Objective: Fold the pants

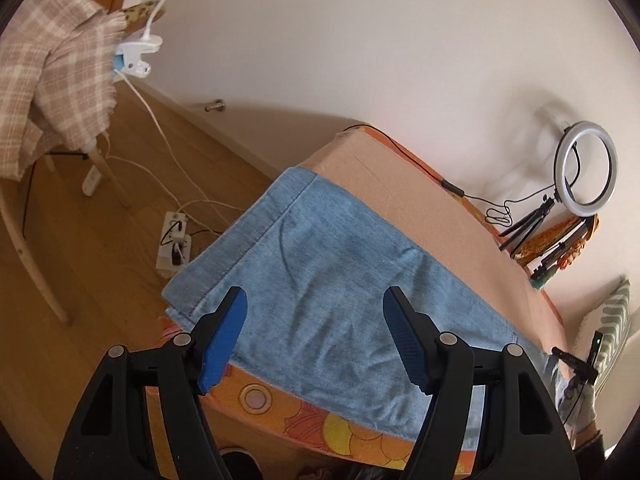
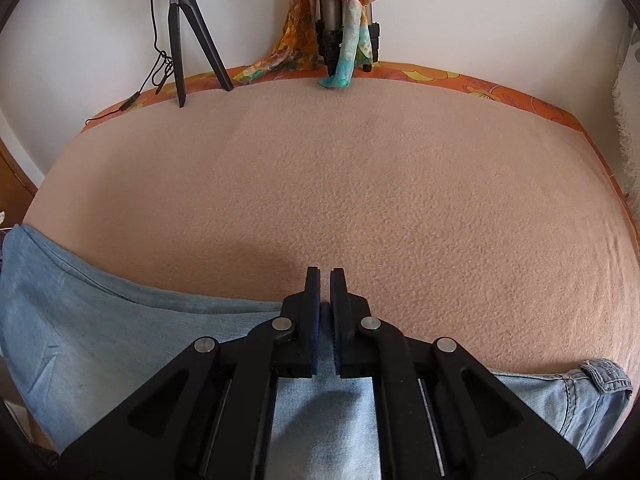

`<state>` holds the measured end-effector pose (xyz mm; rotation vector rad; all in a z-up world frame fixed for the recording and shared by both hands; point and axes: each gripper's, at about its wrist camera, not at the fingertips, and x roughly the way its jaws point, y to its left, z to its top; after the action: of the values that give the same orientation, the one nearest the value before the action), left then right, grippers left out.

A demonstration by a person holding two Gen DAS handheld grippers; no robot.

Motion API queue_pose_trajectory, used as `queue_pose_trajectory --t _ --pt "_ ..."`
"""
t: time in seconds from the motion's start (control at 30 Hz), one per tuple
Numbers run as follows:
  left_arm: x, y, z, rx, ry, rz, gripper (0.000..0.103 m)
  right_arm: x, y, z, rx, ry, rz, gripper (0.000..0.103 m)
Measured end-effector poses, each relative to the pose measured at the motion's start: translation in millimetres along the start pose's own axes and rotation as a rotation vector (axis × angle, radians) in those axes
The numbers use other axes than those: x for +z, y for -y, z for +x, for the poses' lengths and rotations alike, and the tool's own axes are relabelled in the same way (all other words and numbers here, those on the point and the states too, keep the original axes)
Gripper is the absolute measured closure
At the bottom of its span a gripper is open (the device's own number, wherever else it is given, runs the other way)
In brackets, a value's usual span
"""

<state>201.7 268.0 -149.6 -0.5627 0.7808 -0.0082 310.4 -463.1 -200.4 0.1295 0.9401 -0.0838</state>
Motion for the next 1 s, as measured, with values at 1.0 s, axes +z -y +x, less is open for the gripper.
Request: queue_pose_trajectory --t 1.0 --pt "-4.5 -86.0 33.3 -0.151 -0.040 -0.363 0.032 -66.9 -150.5 -112.0 0.310 0.109 -0.039 0.062"
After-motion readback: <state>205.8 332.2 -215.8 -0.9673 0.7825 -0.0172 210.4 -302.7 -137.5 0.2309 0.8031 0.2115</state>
